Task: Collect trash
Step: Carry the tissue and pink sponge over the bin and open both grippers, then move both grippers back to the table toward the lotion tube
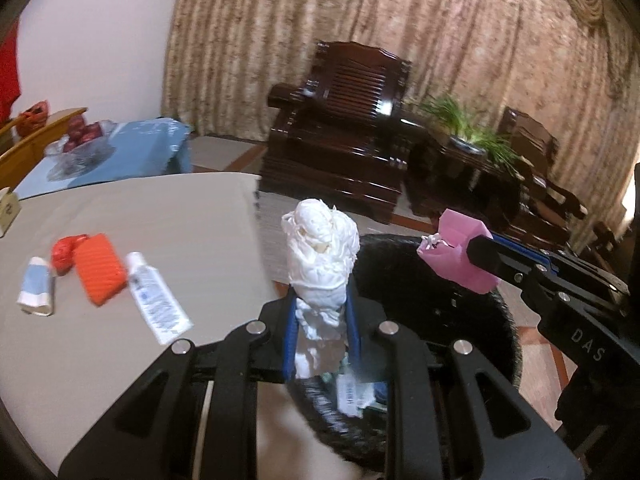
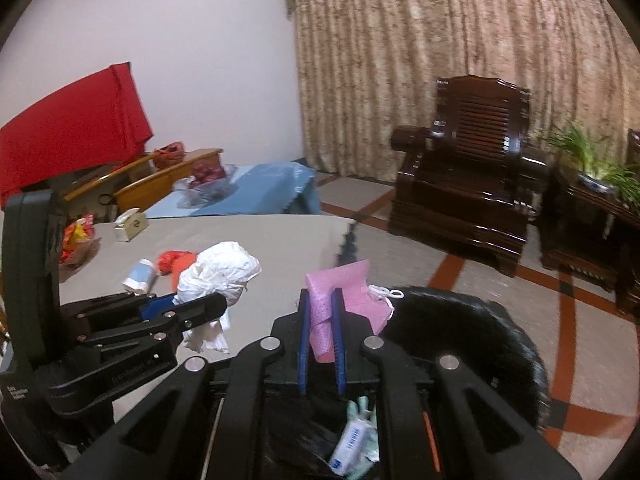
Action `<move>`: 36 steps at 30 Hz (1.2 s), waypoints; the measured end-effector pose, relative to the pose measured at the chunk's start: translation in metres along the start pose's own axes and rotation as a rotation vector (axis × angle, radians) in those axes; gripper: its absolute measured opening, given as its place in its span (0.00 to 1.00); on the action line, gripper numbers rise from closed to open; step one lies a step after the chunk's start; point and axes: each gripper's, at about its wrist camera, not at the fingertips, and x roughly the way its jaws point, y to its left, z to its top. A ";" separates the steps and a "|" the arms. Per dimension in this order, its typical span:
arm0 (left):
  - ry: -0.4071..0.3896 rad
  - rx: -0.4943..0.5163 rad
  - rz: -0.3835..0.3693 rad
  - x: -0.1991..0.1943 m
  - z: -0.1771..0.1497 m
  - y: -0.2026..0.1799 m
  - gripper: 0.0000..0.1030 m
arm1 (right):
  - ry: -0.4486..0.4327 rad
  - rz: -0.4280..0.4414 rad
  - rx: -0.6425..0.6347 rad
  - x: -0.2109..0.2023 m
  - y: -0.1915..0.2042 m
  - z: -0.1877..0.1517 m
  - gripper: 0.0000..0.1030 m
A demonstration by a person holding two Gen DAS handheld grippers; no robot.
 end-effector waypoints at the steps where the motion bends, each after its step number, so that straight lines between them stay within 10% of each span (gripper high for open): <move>1: 0.003 0.006 -0.006 0.002 0.000 -0.004 0.19 | 0.002 -0.011 0.006 -0.002 -0.006 -0.002 0.10; 17: 0.091 0.104 -0.103 0.068 -0.021 -0.070 0.21 | 0.054 -0.132 0.117 -0.014 -0.076 -0.042 0.10; 23: 0.128 0.076 -0.143 0.085 -0.028 -0.064 0.41 | 0.082 -0.175 0.128 -0.009 -0.088 -0.053 0.15; 30: 0.080 0.067 -0.096 0.071 -0.025 -0.046 0.70 | 0.065 -0.237 0.139 -0.012 -0.090 -0.057 0.89; 36: 0.028 0.062 0.010 0.037 -0.019 -0.013 0.86 | 0.049 -0.189 0.134 -0.008 -0.074 -0.049 0.94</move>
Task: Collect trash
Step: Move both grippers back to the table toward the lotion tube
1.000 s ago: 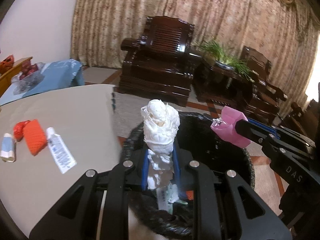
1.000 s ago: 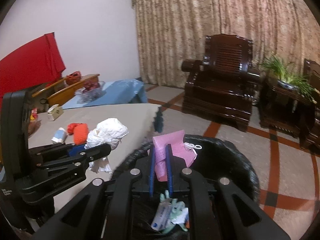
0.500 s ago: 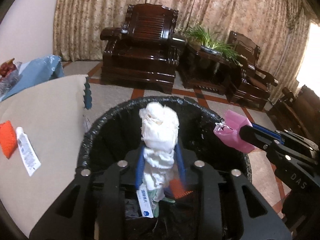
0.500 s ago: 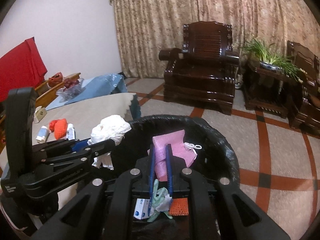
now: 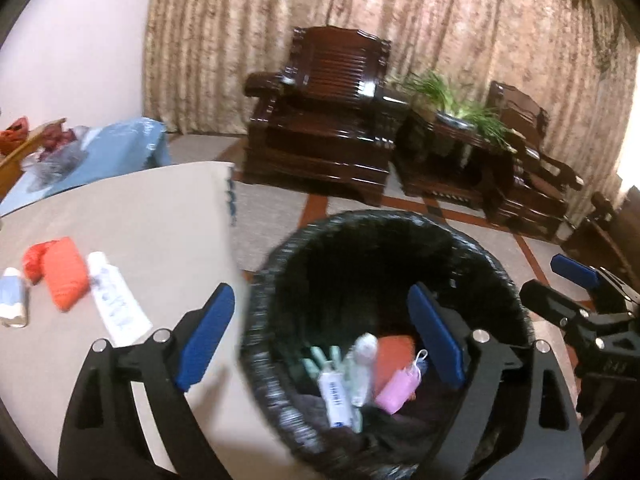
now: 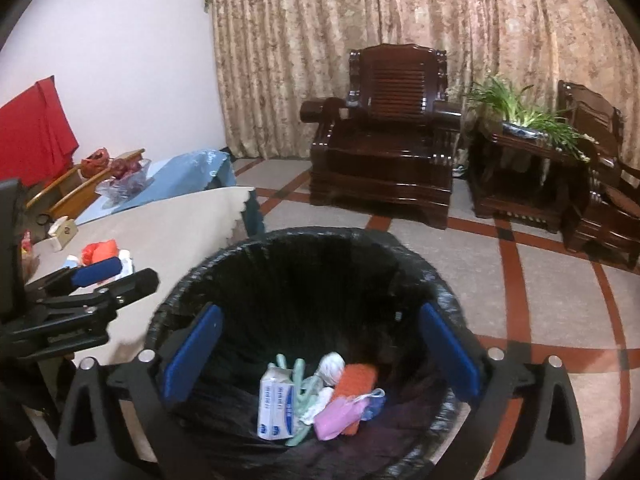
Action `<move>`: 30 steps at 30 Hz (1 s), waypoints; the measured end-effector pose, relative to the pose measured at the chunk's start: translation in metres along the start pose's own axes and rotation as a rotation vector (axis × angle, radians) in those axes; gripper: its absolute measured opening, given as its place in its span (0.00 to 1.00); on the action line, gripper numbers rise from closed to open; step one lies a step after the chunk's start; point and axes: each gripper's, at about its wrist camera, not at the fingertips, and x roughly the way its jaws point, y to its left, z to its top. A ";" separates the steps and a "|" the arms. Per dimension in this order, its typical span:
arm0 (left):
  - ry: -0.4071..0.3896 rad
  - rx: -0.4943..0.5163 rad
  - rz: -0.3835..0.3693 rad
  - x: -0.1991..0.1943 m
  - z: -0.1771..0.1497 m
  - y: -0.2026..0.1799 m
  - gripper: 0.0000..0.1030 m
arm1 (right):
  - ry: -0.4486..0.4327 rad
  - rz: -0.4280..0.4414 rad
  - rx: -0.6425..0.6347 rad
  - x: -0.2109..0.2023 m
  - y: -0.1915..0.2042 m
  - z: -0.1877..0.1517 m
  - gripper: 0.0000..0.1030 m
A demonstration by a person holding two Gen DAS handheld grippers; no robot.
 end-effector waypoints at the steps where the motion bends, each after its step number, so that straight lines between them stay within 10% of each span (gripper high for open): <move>1: -0.006 -0.010 0.016 -0.005 0.002 0.005 0.86 | -0.004 0.016 -0.004 0.001 0.007 0.002 0.94; 30: -0.096 -0.251 0.408 -0.085 -0.003 0.215 0.87 | 0.016 0.297 -0.206 0.109 0.219 0.047 0.94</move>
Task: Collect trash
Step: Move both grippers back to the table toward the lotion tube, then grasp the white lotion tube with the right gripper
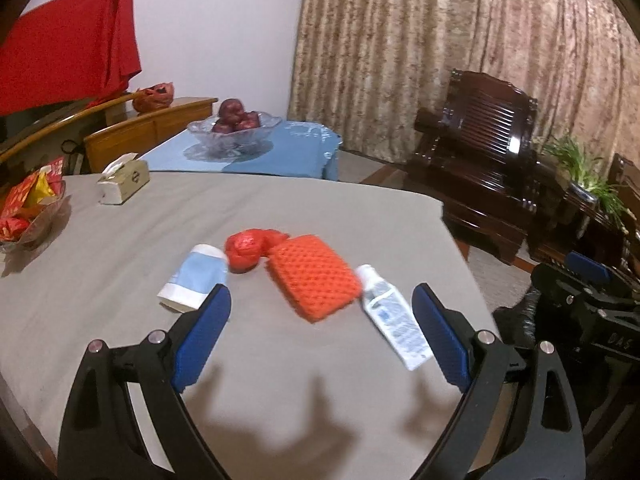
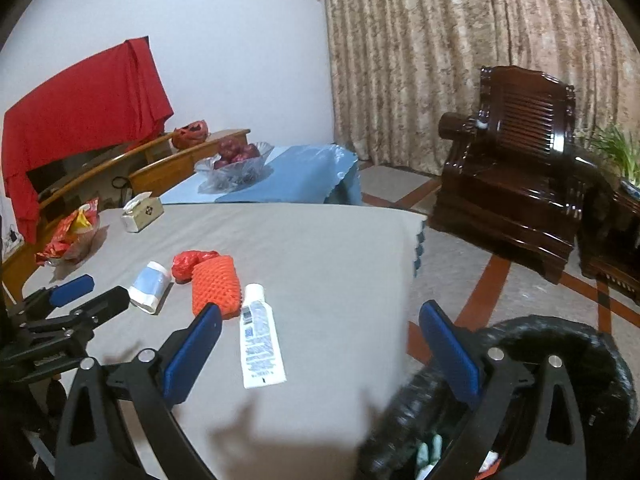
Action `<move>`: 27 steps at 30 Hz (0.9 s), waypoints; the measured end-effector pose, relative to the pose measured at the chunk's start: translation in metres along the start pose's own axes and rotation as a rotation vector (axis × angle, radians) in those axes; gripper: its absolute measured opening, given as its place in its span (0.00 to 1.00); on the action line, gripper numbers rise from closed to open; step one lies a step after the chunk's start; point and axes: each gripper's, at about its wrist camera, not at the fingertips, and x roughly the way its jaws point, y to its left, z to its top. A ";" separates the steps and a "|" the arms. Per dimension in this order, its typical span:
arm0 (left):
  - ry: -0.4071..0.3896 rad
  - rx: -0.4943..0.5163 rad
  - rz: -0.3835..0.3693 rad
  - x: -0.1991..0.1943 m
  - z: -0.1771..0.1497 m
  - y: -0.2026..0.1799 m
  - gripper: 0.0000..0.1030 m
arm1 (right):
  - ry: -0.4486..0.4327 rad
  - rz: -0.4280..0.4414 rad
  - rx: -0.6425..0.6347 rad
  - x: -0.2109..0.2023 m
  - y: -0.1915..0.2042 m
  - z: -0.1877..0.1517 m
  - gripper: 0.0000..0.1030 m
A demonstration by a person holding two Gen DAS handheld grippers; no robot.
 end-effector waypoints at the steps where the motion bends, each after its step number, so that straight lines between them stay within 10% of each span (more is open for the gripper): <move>1: 0.005 -0.005 0.005 0.004 -0.001 0.004 0.87 | 0.007 0.003 -0.002 0.006 0.003 0.000 0.94; 27: 0.062 -0.064 0.050 0.075 -0.005 0.056 0.84 | 0.282 0.069 -0.135 0.167 0.061 -0.021 0.69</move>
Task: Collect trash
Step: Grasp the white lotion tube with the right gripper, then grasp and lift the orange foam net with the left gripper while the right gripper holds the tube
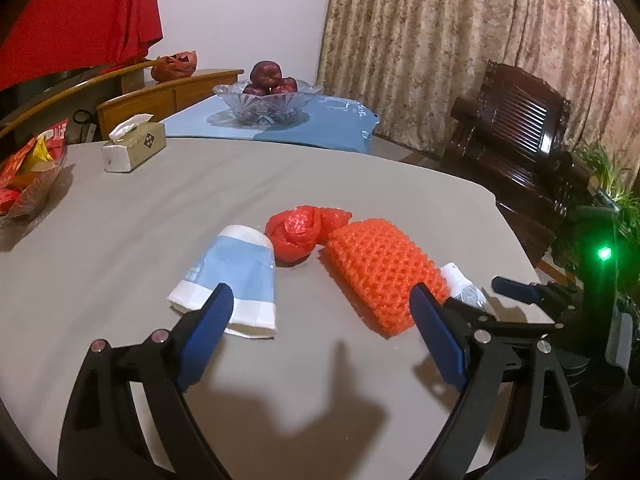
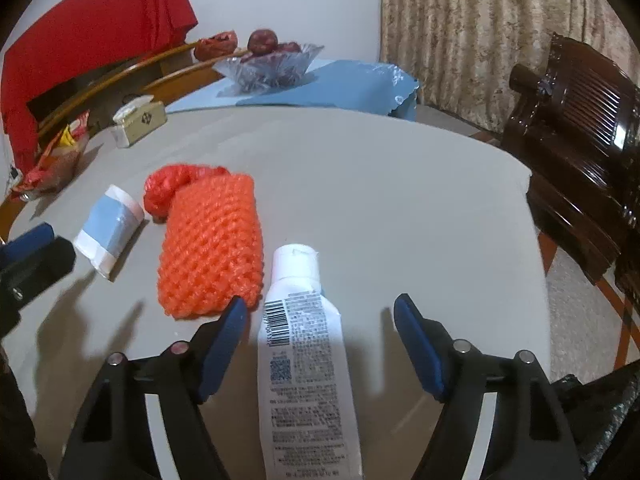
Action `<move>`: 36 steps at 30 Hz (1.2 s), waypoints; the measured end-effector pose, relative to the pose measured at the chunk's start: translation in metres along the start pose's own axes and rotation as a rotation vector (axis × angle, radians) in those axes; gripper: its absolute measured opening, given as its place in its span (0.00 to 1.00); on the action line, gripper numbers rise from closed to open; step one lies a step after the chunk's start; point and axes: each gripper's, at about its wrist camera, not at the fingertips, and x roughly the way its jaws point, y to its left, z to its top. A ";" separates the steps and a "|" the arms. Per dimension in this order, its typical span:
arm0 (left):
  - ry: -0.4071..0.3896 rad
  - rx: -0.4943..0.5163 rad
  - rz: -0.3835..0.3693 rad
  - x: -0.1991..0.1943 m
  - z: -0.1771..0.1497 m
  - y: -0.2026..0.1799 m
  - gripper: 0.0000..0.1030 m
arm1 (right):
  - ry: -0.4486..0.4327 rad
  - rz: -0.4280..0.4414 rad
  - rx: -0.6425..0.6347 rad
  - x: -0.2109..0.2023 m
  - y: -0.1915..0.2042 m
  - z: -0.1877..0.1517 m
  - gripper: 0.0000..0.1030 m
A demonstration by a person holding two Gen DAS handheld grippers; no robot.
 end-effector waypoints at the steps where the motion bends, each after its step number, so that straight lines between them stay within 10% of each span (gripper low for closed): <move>1: 0.000 -0.002 -0.001 0.001 0.000 0.000 0.84 | 0.010 0.004 0.000 0.003 0.001 0.000 0.66; 9: 0.003 -0.012 -0.016 0.005 0.000 -0.004 0.84 | 0.028 -0.007 -0.011 0.010 0.003 0.004 0.41; 36: 0.198 -0.029 -0.101 0.082 0.002 -0.051 0.65 | -0.005 -0.031 0.113 0.001 -0.047 0.006 0.38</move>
